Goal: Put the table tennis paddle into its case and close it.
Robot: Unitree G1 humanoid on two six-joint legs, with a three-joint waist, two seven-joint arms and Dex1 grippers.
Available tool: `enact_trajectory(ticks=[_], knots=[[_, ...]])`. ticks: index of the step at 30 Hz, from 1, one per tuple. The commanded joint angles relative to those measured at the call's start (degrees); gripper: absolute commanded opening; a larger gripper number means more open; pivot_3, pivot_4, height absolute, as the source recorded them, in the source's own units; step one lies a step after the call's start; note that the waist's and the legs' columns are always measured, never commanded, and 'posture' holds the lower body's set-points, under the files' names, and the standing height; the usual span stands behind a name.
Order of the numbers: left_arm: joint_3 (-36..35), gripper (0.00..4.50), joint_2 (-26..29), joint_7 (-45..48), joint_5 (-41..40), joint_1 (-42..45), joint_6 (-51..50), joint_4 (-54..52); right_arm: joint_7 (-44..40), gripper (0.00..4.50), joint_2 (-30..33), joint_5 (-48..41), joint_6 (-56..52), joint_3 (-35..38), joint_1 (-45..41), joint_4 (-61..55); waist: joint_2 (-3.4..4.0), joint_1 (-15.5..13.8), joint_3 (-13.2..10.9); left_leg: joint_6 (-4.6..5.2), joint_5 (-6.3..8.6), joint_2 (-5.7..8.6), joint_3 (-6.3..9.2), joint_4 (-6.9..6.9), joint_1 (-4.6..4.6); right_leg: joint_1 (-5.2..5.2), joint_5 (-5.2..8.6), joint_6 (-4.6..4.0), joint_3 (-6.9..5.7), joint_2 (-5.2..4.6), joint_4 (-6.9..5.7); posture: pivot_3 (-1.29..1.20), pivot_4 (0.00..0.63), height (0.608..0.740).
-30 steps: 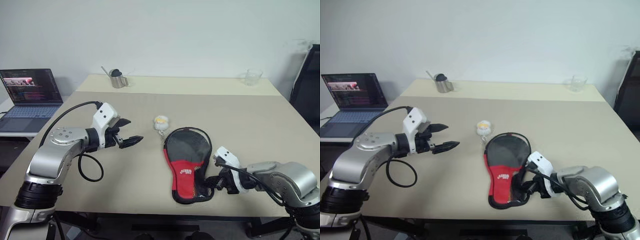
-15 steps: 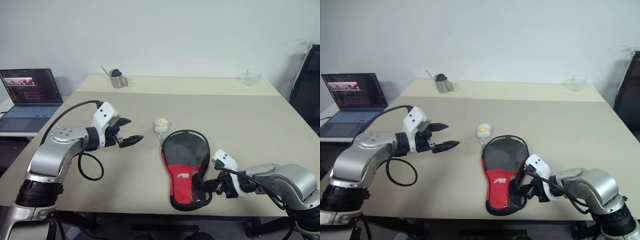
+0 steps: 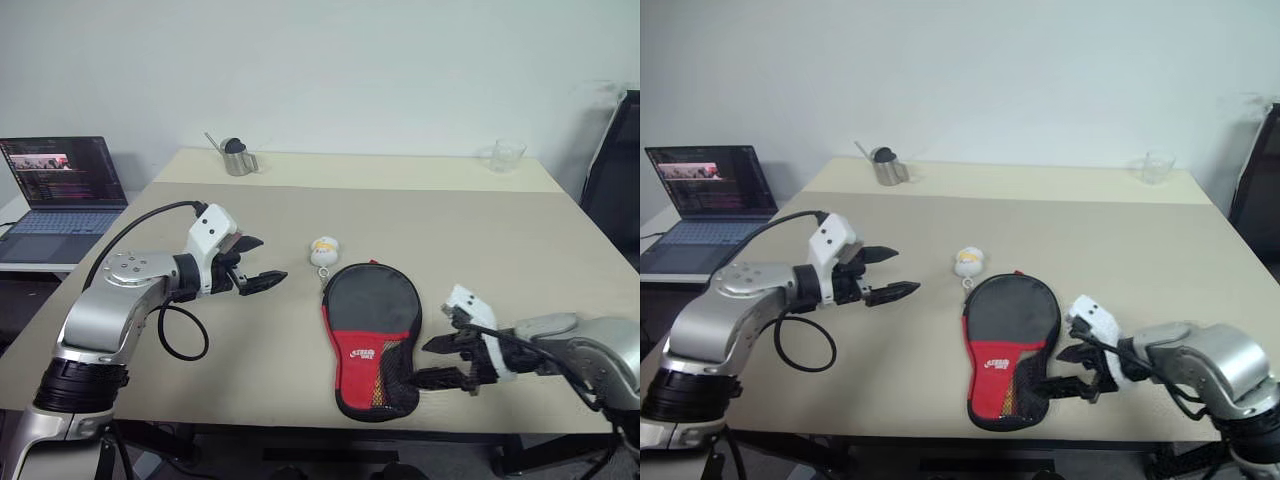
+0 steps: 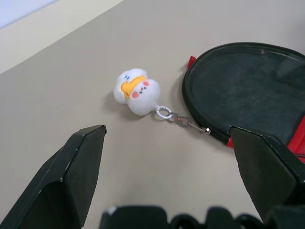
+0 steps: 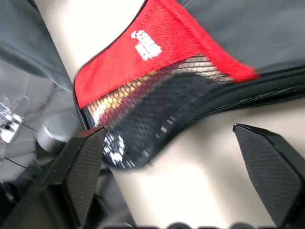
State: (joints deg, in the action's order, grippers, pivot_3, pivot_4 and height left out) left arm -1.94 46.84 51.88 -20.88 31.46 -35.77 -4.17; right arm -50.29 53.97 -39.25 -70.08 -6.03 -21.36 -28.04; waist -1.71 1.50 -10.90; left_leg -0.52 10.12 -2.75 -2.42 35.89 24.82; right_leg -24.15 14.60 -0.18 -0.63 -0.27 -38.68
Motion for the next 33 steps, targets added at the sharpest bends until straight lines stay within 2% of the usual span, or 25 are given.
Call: enact_trajectory(ticks=[1, 4, 10, 14, 17, 20, 26, 33], knots=[[-1.4, 4.5, 0.4, -0.7, 0.8, 1.4, 1.2, 0.4, -8.3, 4.47, 5.3, 4.3, 12.3, -0.2, 2.1, 3.3, -0.05, 0.0, 0.0, 0.0, 0.0, 0.01, 0.0, -0.01, 0.0, 0.01, 0.0, 0.0, -0.01, 0.0, 0.02, 0.0, 0.15, 0.74], [-1.7, 4.5, 0.1, -1.7, 1.4, 2.0, 1.2, 1.4, -10.4, 4.47, 5.1, 6.4, 19.3, 1.8, -0.5, 9.6, -0.1, 0.3, -0.1, 0.0, 0.0, 0.02, -0.03, 0.01, -0.02, 0.0, -0.01, 0.0, 0.03, 0.01, 0.0, 0.0, 0.15, 0.74], [-0.8, 4.5, -2.6, -5.1, 2.9, 5.0, 0.9, 3.6, -3.3, 4.47, -8.7, 5.1, 23.4, 6.1, -11.1, 15.6, -0.26, 0.3, -0.2, -0.01, -0.01, 0.02, 0.05, 0.1, -0.05, 0.0, -0.05, -0.02, 0.0, 0.13, -0.18, 0.0, 0.15, 0.74], [0.5, 4.5, -6.5, -7.4, 3.3, 7.7, -0.2, 5.1, 0.0, 4.47, -13.4, 7.1, 24.3, 5.2, -11.1, 14.3, -0.27, -0.1, -0.2, -0.02, -0.01, -0.01, 0.08, 0.04, 0.02, -0.01, 0.01, -0.05, -0.02, 0.12, -0.17, 0.0, 0.15, 0.74], [2.1, 4.5, -10.1, -8.8, 4.1, 9.5, -0.3, 6.7, 1.8, 4.47, -14.7, 7.0, 23.2, 5.7, -10.1, 13.5, -0.29, -0.8, -0.2, -0.02, -0.01, 0.05, 0.03, 0.08, 0.07, -0.01, 0.02, 0.04, 0.0, 0.09, -0.18, 0.0, 0.15, 0.74], [2.6, 4.5, -12.0, -9.3, 5.1, 11.7, 1.2, 10.3, 5.6, 4.47, -18.6, 8.0, 23.6, 4.8, -12.6, 15.3, -0.29, -1.1, -0.2, -0.02, -0.01, 0.09, -0.11, 0.16, 0.07, 0.0, -0.06, 0.19, 0.09, 0.02, -0.15, 0.0, 0.15, 0.74], [-2.5, 4.5, -8.5, -9.3, 2.8, 9.3, -3.3, 7.2, 5.0, 4.47, -23.9, 10.3, 25.1, -0.8, -17.5, 16.7, -0.29, 0.2, -0.2, -0.01, -0.03, -0.03, -0.04, 0.17, -0.02, -0.03, -0.13, 0.04, 0.09, 0.11, -0.26, 0.0, 0.15, 0.74], [-6.0, 4.5, -4.5, -8.6, 1.3, 6.4, -5.1, 4.5, 4.1, 4.47, -27.0, 11.9, 26.1, -2.5, -21.5, 21.4, -0.29, 0.2, -0.2, -0.02, -0.02, -0.1, 0.04, 0.09, -0.01, -0.04, -0.03, -0.09, 0.01, 0.08, -0.27, 0.0, 0.15, 0.74]])
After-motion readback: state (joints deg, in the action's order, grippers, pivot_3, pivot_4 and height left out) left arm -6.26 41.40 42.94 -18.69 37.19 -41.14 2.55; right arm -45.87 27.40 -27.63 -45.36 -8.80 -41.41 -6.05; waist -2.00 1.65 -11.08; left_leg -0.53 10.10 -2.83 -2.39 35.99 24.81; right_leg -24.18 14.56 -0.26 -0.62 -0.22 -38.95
